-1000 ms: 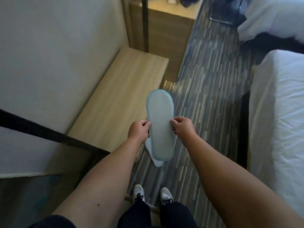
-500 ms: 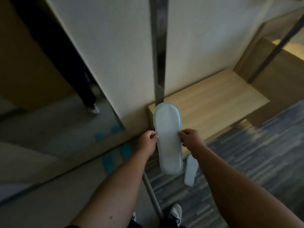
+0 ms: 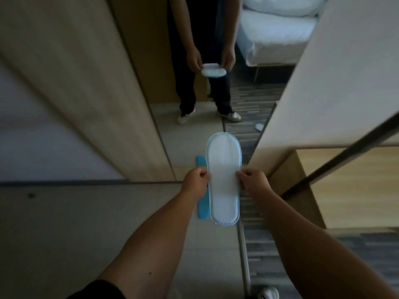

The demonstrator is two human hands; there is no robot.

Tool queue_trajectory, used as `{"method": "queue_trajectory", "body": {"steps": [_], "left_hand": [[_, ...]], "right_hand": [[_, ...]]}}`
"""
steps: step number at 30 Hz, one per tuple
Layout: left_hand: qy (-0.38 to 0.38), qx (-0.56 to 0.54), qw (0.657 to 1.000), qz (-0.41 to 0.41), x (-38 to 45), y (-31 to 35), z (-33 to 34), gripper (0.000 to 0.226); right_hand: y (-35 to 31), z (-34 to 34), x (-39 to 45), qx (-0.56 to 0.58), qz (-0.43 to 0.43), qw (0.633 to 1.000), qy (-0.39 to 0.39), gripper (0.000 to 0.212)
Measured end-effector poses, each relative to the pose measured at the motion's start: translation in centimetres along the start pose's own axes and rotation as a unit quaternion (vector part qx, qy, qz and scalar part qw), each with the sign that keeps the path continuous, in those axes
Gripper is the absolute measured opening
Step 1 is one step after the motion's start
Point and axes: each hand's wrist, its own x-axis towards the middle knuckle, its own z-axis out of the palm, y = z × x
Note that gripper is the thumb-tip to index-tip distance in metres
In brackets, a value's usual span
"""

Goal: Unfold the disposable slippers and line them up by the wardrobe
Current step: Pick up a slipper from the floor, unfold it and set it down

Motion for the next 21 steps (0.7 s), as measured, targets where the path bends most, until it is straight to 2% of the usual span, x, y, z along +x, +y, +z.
{"method": "queue_trajectory", "body": {"steps": [4,8,15,21], "left_hand": [[0.035,-0.001,0.999,-0.028,0.1,-5.1,-9.6,0.023],[0.071,-0.026,0.995,-0.066,0.3,-9.5,-16.3,0.02],[0.13,-0.074,0.982,-0.119,1.6,-14.6,-22.8,0.018],[0.154,-0.09,0.974,-0.141,4.1,-16.4,-26.8,0.014]], "right_hand": [[-2.8,10.1,-1.5,0.015,0.014,0.998,-0.054,0.017],[-5.8,17.8,-2.1,0.0,0.002,0.995,-0.096,0.016],[-8.8,26.8,-1.0,-0.009,0.01,0.986,-0.164,0.022],[-10.3,32.0,1.6,-0.011,0.03,0.978,-0.205,0.02]]}}
